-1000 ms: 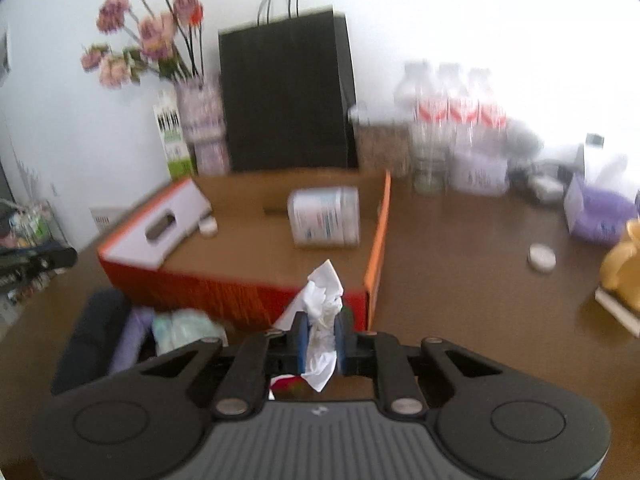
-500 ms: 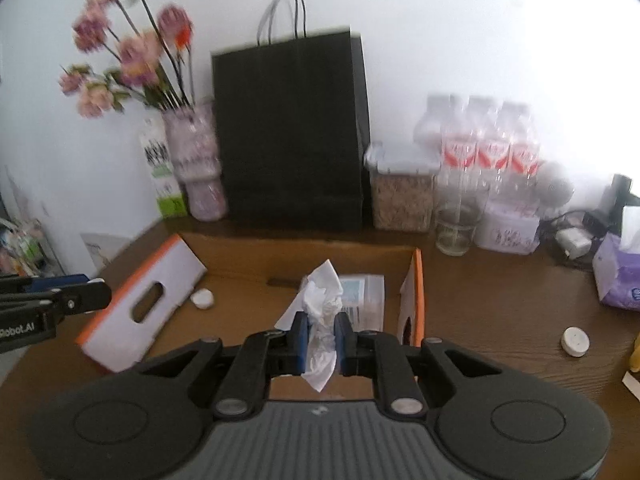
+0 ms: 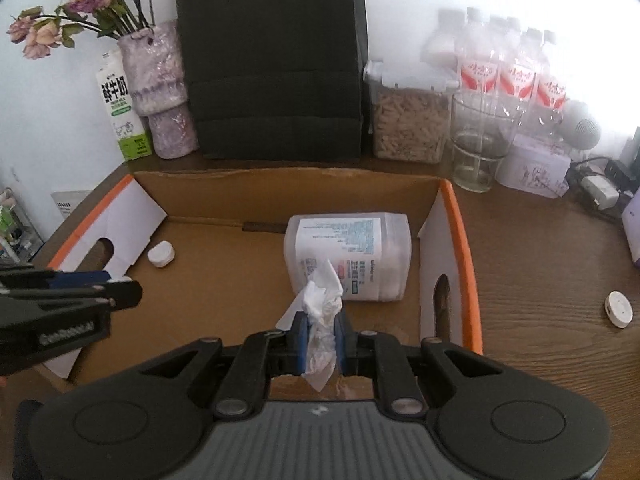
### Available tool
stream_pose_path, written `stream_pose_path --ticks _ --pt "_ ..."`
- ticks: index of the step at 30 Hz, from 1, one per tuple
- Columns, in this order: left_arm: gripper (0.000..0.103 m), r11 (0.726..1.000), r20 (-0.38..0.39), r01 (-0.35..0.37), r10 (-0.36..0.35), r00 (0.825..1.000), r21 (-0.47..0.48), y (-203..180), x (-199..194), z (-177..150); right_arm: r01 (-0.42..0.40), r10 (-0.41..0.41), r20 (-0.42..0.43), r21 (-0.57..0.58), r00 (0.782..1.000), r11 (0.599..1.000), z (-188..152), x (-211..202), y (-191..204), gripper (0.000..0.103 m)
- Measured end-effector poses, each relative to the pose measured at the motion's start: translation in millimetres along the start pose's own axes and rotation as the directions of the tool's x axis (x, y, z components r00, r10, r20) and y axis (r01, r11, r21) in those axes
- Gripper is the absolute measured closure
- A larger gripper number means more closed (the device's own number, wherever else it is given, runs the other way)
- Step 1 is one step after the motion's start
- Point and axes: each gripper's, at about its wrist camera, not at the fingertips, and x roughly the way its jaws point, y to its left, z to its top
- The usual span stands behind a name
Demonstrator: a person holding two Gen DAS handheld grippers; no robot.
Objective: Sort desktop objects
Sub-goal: 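Lower the cap and tissue into the box and open both tools, then withdraw both tools from the box back toward the remaining table items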
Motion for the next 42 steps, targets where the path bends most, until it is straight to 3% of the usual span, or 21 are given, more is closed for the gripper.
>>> stream_pose_path --ticks 9,11,13,15,18,21,22,23,27,36,42 --pt "0.070 0.999 -0.040 0.002 0.000 0.999 0.037 -8 17 0 0.001 -0.001 -0.048 -0.005 0.999 1.000 -1 19 1 0.084" --pt "0.060 0.999 -0.037 0.003 -0.002 0.999 0.041 -9 17 0 0.005 -0.006 -0.060 -0.005 0.998 1.000 -1 22 0 0.070" --pt "0.030 0.999 -0.021 -0.001 0.002 1.000 0.046 -9 16 0 0.009 -0.009 -0.058 -0.004 0.998 1.000 -1 21 0 0.052" --pt "0.013 0.998 0.007 -0.029 0.029 1.000 0.055 -9 11 0 -0.011 0.011 -0.056 -0.011 0.998 1.000 -1 18 1 0.047" --pt "0.006 0.995 0.045 -0.076 0.073 0.996 0.070 -9 4 1 -0.022 0.021 -0.045 -0.027 0.999 0.999 0 13 4 0.039" --pt "0.000 0.994 0.072 -0.098 0.094 0.993 0.051 -1 -2 3 -0.037 0.036 -0.026 -0.027 0.999 0.999 1 4 6 0.024" --pt "0.000 0.995 0.081 -0.090 0.087 0.993 0.043 2 -5 3 -0.028 0.028 -0.011 -0.032 1.000 0.999 2 0 7 0.009" --pt "0.000 0.997 0.086 -0.078 0.075 0.993 0.030 5 -8 3 -0.027 0.027 0.004 -0.041 1.000 0.999 3 -4 8 0.001" --pt "0.000 0.999 0.111 -0.038 0.039 0.993 -0.015 15 -20 4 -0.024 0.026 0.033 -0.055 0.999 0.998 6 -19 13 0.000" --pt "0.000 0.999 0.161 -0.030 0.036 0.986 -0.041 25 -53 -7 0.012 -0.005 0.078 -0.095 0.997 0.995 -2 -52 25 0.000" --pt "0.000 0.995 0.250 -0.074 0.090 0.964 -0.070 36 -100 -25 0.014 0.003 0.151 -0.110 0.989 0.994 -12 -95 30 0.000"
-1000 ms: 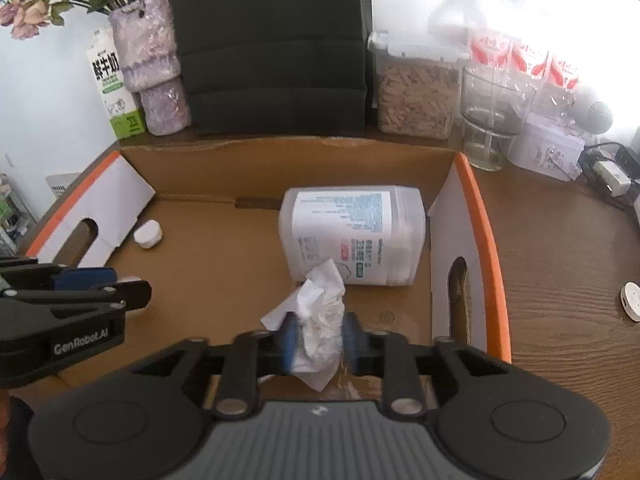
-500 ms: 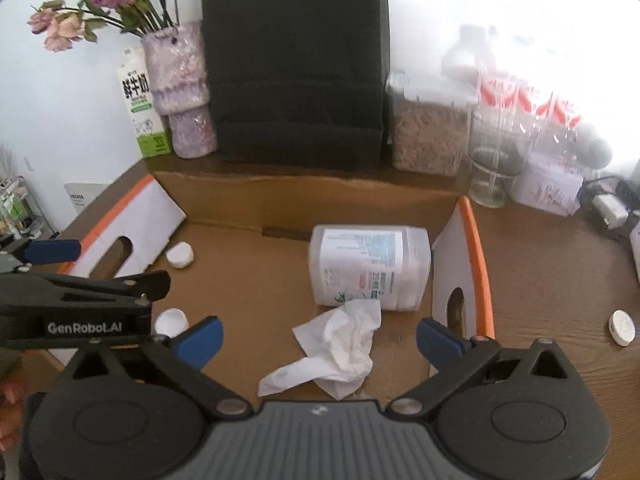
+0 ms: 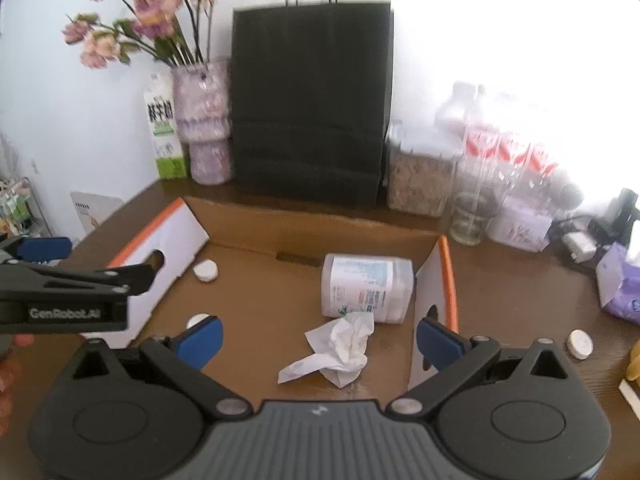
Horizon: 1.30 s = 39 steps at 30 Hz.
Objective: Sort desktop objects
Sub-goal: 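Withdraw both tools from the box back toward the remaining table items, then grasp the navy glasses case with the left tool while the right tool grasps the plush toy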
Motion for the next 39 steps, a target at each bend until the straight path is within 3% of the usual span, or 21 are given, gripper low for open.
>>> stream_pose_path --ticks 7,16,22,29,39 --pt "0.000 1.000 0.086 -0.018 0.019 0.996 -0.011 25 -56 -25 -0.011 0.014 0.103 -0.030 0.995 0.999 -24 -60 4 0.000" --pt "0.000 0.998 0.090 -0.017 0.023 0.996 -0.069 45 -97 -82 -0.056 0.055 0.081 0.011 0.995 0.998 -88 -94 5 0.000" --pt "0.000 0.989 0.030 0.020 -0.016 0.999 -0.145 46 -102 -117 -0.019 0.017 0.038 0.029 0.999 0.999 -131 -96 13 0.000" --pt "0.000 0.990 0.001 0.004 -0.004 1.000 -0.144 43 -110 -146 0.005 -0.005 0.001 -0.019 1.000 1.000 -165 -98 23 0.000" --pt "0.000 0.995 -0.017 0.014 -0.015 1.000 -0.103 32 -104 -147 0.026 -0.028 -0.009 -0.119 1.000 0.993 -165 -86 31 0.000"
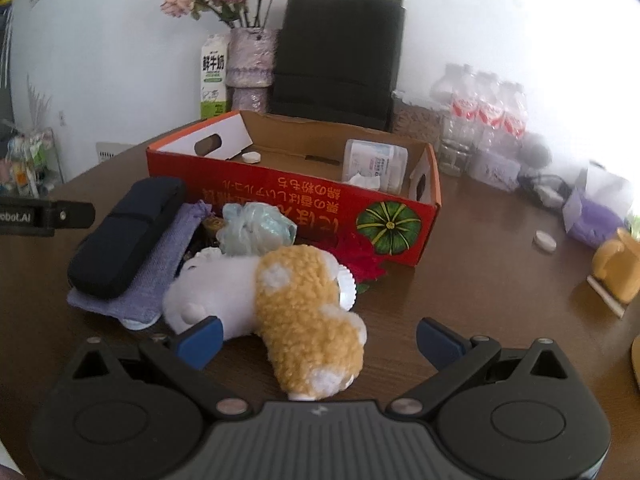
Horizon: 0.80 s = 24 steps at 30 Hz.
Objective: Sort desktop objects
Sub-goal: 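Grasp the navy glasses case with the left tool while the right tool grasps the plush toy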
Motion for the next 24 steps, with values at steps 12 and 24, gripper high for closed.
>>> stream_pose_path --ticks 12,24 --pt "0.000 0.999 -0.041 0.006 -0.005 0.999 0.032 -13 22 5 -0.056 0.049 -0.055 -0.125 0.997 0.991 9 35 8 0.028" --pt "0.000 0.998 -0.069 0.011 -0.008 0.998 0.056 -19 34 8 -0.094 0.093 -0.018 -0.066 0.995 0.993 4 23 1 0.054"
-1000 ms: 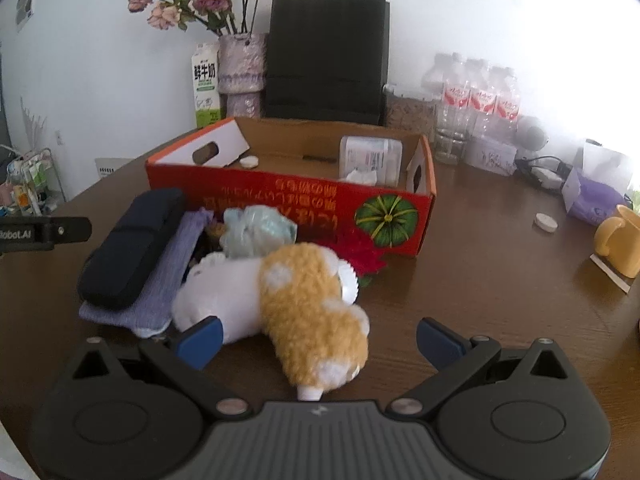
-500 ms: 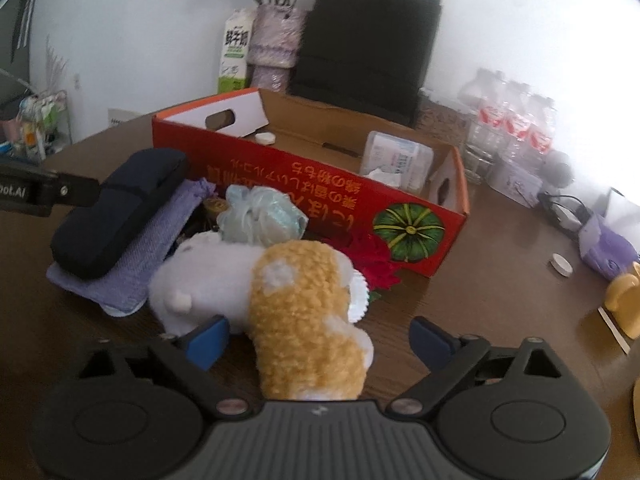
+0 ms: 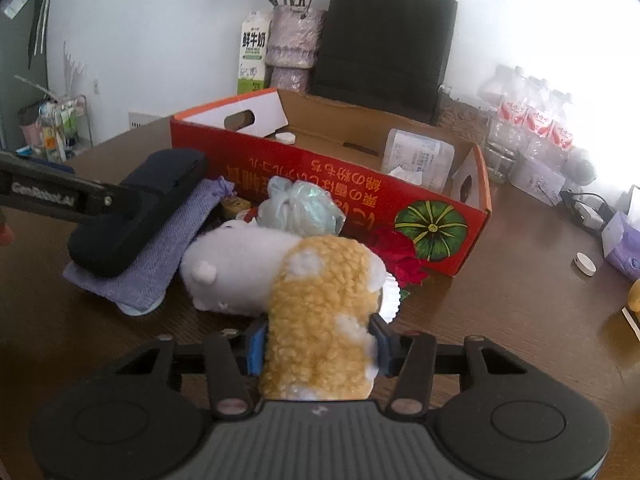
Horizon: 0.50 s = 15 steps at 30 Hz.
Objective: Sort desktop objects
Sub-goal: 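Grasp the navy glasses case with the left tool while the right tool grasps the plush toy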
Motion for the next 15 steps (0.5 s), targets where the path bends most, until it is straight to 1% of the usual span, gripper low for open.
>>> stream_pose_path --ticks 7,10,14,15 --pt "0.000 1.000 -0.022 0.019 -0.019 1.000 0.006 -5 9 8 0.014 -0.018 0.058 0.056 0.998 0.998 4 -17 -9 0.055" --pt "0.000 1.000 -0.040 0.031 -0.031 0.999 0.004 -8 17 11 0.025 -0.030 0.068 0.073 0.997 0.997 6 -19 -14 0.055" --pt "0.000 1.000 -0.066 0.026 -0.026 0.997 -0.002 -10 27 11 0.031 -0.037 0.068 0.090 0.997 0.995 7 -18 -19 0.055" --pt "0.002 0.999 -0.071 0.033 -0.034 0.997 -0.010 -10 29 10 0.031 -0.037 0.068 0.094 0.997 0.995 7 -17 -19 0.055"
